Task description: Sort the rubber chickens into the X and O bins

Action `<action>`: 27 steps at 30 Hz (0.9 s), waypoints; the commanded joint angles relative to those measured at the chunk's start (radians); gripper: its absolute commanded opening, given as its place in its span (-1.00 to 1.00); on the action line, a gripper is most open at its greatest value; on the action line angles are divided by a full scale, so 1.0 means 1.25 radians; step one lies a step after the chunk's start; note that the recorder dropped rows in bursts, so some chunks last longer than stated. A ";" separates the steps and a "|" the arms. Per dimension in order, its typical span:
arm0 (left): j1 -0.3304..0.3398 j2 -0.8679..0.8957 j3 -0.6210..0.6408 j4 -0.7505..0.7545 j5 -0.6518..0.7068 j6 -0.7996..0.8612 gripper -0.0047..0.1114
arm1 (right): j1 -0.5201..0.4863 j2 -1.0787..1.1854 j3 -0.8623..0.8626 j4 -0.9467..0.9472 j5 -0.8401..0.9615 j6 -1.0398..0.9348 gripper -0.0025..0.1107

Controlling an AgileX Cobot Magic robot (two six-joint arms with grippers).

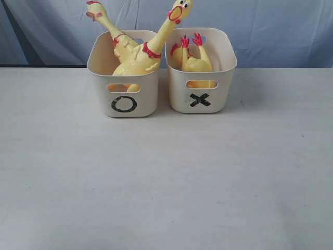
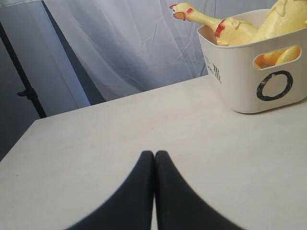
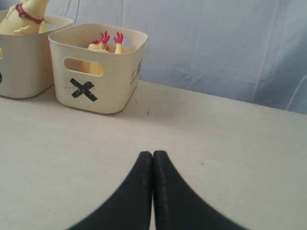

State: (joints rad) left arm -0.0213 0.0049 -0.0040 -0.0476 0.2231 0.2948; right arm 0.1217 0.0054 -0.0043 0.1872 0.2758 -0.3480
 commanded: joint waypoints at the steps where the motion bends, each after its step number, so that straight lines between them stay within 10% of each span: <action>1: 0.000 -0.004 0.003 -0.017 -0.005 -0.086 -0.92 | -0.005 -0.004 0.003 0.000 0.016 0.036 -0.96; 27: 0.000 -0.004 0.003 -0.038 0.005 -0.205 -0.92 | -0.005 -0.004 0.003 0.000 0.018 0.097 -0.96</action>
State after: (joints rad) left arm -0.0213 0.0049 -0.0040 -0.0825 0.2261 0.0366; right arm 0.1217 0.0054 -0.0020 0.1893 0.3020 -0.2292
